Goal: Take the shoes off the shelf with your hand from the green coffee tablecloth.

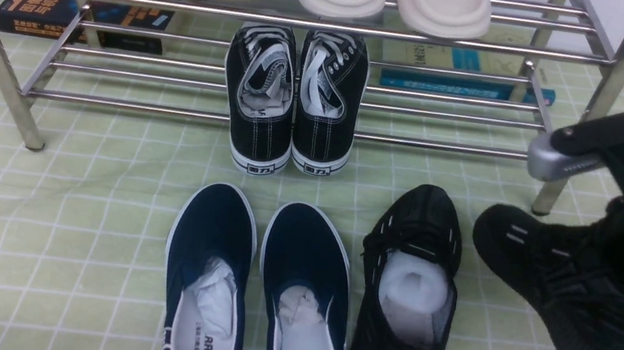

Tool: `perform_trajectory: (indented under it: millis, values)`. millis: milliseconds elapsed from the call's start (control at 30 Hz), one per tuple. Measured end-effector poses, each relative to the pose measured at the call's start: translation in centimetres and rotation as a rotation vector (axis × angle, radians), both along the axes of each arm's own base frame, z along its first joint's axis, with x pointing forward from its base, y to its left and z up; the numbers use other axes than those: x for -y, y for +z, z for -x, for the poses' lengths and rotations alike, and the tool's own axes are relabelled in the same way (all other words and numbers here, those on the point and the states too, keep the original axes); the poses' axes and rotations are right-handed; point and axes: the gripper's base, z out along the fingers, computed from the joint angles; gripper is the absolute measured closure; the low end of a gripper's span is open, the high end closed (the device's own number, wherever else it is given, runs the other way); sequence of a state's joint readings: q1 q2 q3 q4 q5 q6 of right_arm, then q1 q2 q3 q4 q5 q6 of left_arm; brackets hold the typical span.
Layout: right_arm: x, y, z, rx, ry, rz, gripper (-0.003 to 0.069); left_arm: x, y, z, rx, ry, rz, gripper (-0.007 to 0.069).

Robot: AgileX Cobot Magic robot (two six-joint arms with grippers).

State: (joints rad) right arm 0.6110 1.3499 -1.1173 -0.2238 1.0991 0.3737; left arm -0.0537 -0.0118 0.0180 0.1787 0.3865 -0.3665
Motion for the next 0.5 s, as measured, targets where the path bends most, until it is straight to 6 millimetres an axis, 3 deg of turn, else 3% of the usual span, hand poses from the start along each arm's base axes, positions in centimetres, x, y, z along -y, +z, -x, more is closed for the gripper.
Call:
perform_trajectory:
  millis: [200, 500]
  values:
    - [-0.1, -1.0, -1.5, 0.05, -0.036, 0.057, 0.0645, 0.0, 0.0, 0.0, 0.0, 0.0, 0.0, 0.0385]
    - [-1.7, -4.7, -3.6, -0.016, -0.062, 0.09, 0.0643, 0.0, 0.0, 0.0, 0.0, 0.0, -0.001, 0.0384]
